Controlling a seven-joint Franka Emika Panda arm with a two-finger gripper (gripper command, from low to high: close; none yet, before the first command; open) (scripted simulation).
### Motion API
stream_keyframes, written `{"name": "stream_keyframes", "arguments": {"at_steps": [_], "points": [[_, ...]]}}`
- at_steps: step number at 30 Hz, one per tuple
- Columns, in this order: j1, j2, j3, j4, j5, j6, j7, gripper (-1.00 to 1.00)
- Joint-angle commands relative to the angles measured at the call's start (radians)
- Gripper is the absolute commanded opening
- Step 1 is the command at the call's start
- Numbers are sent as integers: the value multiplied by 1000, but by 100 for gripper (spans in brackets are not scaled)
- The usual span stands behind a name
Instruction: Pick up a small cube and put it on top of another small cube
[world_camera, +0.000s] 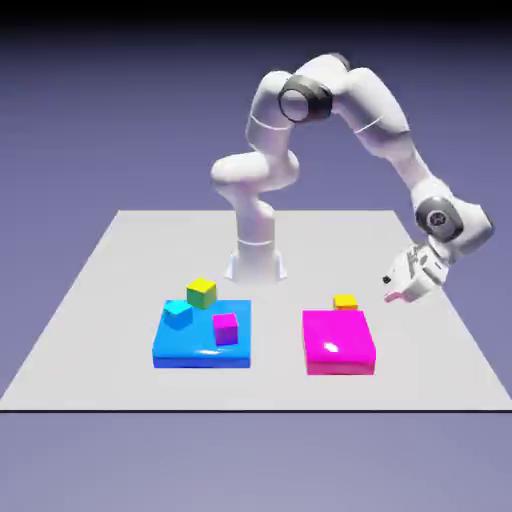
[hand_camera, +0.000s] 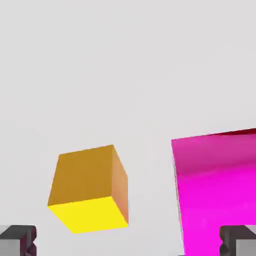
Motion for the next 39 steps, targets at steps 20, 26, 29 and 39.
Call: {"name": "stream_keyframes", "arguments": {"at_steps": [20, 26, 29, 39], "points": [[-37, 438, 45, 48, -290, -419, 236, -100], [46, 356, 48, 176, -237, -489, 148, -100], [69, 247, 21, 186, -231, -460, 76, -100], [-26, -12, -320, -110, -394, -229, -103, -100]]}}
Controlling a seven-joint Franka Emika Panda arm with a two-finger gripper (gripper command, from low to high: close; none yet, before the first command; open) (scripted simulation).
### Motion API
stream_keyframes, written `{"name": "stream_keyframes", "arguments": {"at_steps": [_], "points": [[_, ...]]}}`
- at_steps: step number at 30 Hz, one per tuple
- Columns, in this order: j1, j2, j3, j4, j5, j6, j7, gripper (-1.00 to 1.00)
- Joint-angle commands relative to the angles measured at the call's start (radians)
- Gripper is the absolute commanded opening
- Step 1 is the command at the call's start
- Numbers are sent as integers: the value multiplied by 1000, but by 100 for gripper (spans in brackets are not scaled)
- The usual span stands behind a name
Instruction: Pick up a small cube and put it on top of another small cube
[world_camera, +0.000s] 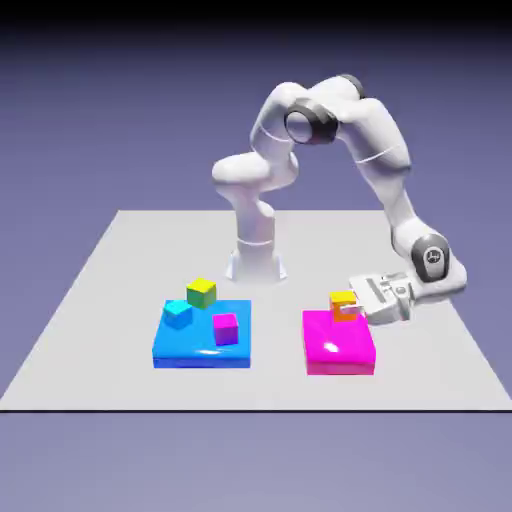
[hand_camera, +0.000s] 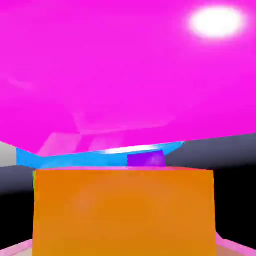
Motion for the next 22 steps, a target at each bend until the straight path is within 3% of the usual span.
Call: {"name": "stream_keyframes", "arguments": {"at_steps": [1, 13, 18, 19, 22], "points": [[-11, -24, -36, -33, -20, 24, -16, -100], [-150, -305, -467, -418, -255, 284, -192, -100], [-227, -237, -543, -438, -395, 368, -123, -100], [-227, -237, -543, -438, -395, 368, -123, 100], [-176, -287, -497, -429, -308, 303, -165, 100]]}}
